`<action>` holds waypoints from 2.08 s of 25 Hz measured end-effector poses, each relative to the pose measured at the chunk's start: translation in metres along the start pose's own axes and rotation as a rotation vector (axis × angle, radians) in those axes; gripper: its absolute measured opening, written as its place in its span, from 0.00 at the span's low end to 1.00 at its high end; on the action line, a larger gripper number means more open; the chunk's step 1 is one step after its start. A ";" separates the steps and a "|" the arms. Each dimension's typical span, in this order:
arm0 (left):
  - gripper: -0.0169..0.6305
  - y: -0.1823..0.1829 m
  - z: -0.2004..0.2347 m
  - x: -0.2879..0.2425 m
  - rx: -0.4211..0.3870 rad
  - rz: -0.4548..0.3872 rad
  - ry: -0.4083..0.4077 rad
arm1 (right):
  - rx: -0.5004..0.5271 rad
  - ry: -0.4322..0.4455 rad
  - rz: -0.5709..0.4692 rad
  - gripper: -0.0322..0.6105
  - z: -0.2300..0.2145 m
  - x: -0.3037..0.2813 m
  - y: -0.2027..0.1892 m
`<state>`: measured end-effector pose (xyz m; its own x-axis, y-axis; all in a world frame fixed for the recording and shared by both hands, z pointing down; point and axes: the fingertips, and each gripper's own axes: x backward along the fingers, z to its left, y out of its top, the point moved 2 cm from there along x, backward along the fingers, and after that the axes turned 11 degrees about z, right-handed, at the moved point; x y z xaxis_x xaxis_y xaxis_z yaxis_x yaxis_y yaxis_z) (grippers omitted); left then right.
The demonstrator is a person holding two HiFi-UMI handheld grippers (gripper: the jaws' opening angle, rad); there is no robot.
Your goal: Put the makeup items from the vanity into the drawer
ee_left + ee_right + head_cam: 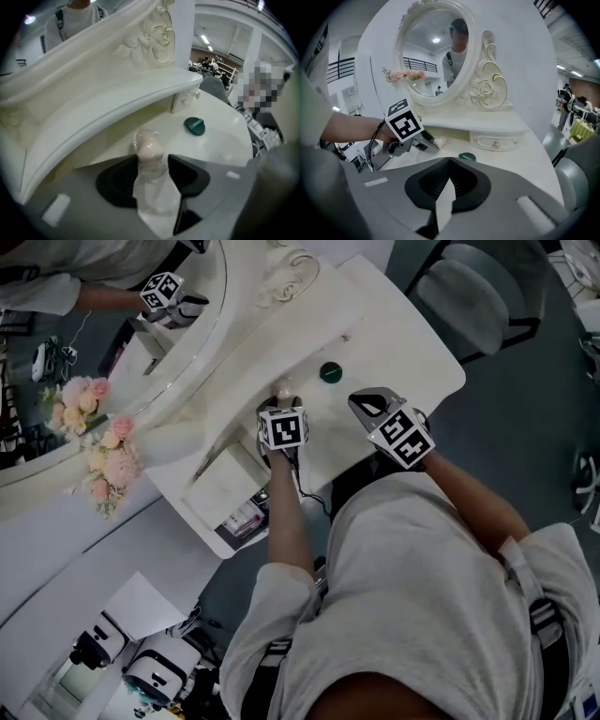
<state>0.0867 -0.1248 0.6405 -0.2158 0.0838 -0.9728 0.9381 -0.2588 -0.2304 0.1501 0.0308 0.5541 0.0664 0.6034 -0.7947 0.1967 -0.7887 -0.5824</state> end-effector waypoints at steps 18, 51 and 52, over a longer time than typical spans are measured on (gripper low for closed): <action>0.31 -0.036 0.001 0.065 0.165 -0.131 0.075 | 0.148 0.128 -0.021 0.05 0.056 -0.017 0.030; 0.31 -0.221 0.042 0.186 0.629 -0.283 0.282 | 0.523 0.544 0.011 0.05 0.260 -0.067 0.071; 0.31 -0.231 0.045 0.188 0.614 -0.274 0.297 | 0.534 0.553 0.013 0.05 0.269 -0.067 0.070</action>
<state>-0.1822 -0.0922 0.5098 -0.2563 0.4573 -0.8516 0.5211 -0.6767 -0.5201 -0.1038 -0.0969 0.5208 0.5729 0.4539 -0.6825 -0.2973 -0.6609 -0.6891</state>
